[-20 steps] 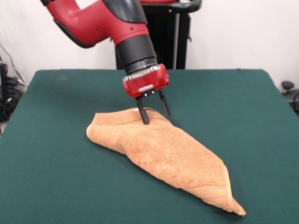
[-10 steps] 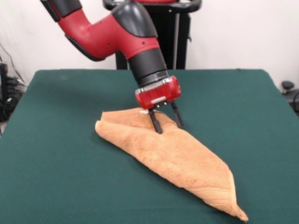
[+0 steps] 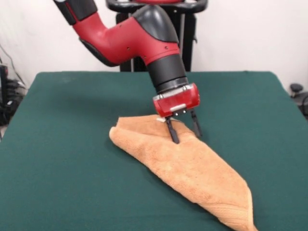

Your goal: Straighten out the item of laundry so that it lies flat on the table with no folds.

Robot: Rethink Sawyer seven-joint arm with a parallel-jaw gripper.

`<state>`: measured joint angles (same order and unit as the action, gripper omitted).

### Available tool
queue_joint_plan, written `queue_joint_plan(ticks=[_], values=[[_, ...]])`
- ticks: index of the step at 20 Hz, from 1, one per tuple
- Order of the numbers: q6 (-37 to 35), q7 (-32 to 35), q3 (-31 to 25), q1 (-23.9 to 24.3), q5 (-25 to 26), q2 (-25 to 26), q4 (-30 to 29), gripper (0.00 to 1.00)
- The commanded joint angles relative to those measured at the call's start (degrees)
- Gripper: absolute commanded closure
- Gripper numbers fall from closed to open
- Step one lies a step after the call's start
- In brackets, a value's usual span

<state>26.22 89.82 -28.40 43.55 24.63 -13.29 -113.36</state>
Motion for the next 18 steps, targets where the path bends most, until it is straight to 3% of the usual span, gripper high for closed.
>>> queue_joint_plan(ticks=[1,4,5,12,18], values=[[-5.3,9.3,1.2,-5.9,-3.5,2.6,8.1,0.00],[-1.2,10.1,3.8,-7.5,-4.8,0.8,7.0,0.00],[0.1,10.7,4.4,-7.8,-5.1,-0.1,6.3,1.00],[-4.7,10.7,6.7,-9.3,-7.7,-6.5,2.2,1.00],[-5.2,11.2,6.5,-9.2,-7.1,-6.0,2.1,1.00]])
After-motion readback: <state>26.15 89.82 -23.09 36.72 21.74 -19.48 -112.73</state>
